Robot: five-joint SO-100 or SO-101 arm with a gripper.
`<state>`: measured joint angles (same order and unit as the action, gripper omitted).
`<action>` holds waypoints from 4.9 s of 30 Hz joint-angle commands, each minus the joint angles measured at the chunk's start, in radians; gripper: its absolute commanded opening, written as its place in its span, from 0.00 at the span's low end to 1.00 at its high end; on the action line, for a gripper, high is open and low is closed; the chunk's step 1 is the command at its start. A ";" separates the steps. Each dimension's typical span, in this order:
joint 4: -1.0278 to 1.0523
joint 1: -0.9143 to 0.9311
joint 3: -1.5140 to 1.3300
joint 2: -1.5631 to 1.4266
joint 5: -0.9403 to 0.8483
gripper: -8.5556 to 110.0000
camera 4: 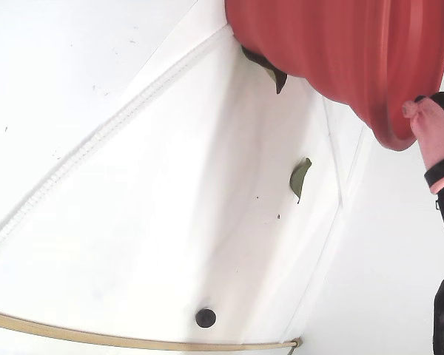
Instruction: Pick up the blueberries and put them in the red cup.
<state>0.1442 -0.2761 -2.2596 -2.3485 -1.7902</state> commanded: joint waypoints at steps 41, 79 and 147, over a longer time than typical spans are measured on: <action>0.183 0.224 0.031 -0.258 -0.012 0.23; 0.655 0.531 -0.061 -0.393 0.066 0.22; 0.364 0.611 -0.426 -0.081 0.046 0.22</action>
<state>0.5400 0.3344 -2.6845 -2.4329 -1.7395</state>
